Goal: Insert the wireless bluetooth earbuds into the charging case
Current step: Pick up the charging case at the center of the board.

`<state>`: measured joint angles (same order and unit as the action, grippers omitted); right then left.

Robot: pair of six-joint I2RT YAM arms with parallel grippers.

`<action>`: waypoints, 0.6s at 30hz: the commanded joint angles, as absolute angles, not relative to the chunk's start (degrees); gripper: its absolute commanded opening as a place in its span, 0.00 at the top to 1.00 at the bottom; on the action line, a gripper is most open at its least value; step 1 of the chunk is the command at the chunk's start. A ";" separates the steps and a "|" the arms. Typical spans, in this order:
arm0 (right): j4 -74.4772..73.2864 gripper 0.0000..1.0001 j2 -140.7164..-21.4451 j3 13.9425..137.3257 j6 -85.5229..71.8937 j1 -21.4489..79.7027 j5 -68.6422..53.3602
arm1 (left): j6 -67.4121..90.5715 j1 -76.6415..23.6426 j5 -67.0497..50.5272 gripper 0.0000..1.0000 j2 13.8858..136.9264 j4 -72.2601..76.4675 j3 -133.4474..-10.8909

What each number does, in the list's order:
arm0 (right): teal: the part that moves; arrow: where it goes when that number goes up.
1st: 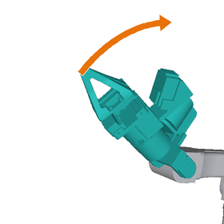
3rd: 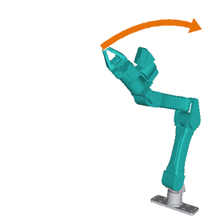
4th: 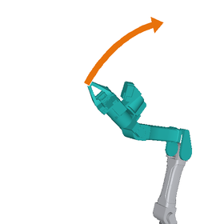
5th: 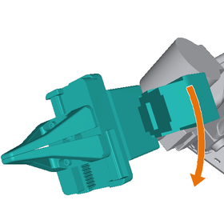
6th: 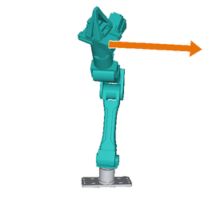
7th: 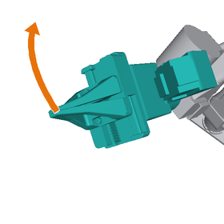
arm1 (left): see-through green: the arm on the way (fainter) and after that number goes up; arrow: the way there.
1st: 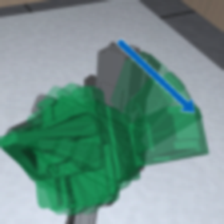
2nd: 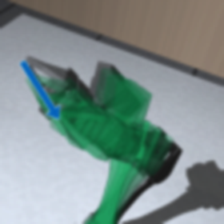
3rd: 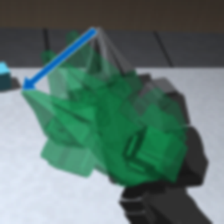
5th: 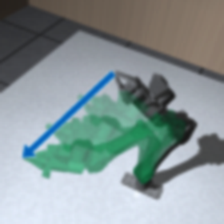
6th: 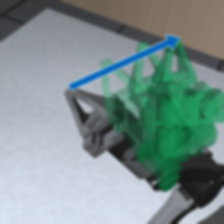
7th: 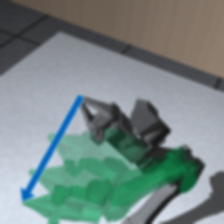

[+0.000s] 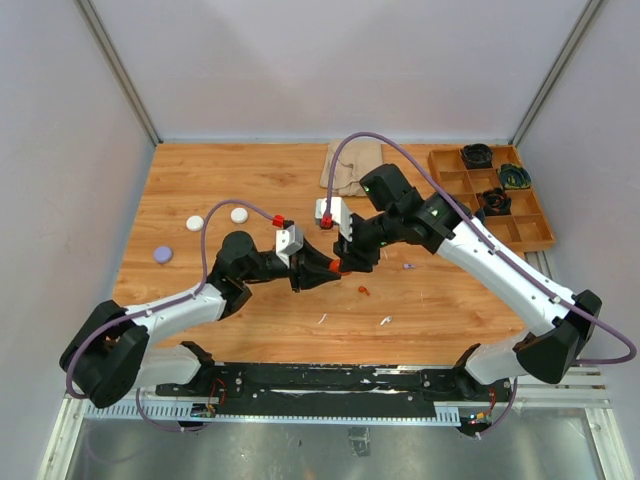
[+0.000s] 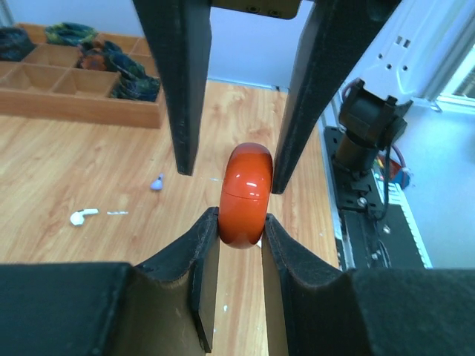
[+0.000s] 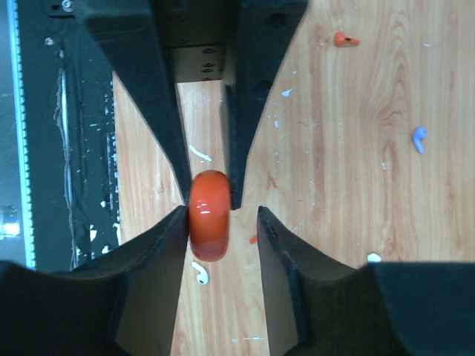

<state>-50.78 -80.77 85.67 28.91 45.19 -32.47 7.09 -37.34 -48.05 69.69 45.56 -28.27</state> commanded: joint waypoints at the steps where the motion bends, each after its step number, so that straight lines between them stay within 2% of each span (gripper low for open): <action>1: -46.03 0.51 -78.93 84.78 30.05 46.98 -29.65 | 11.22 -38.32 -44.63 1.00 67.81 58.59 -24.74; 5: -42.87 0.38 -75.56 81.91 29.99 46.97 -28.38 | 13.74 -38.32 -39.93 1.00 67.68 63.92 -21.68; 13: -30.29 0.20 -67.49 71.93 28.48 47.04 -26.52 | 14.34 -38.32 -32.70 1.00 67.03 71.78 -16.94; 18: -18.03 0.13 -62.52 64.41 27.22 47.56 -25.74 | 14.81 -38.32 -30.53 1.00 68.10 79.13 -13.98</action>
<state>-29.80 -65.65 68.58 28.75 45.25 -27.38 14.50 -37.74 -33.76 68.07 69.80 -15.22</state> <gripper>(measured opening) 0.849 0.298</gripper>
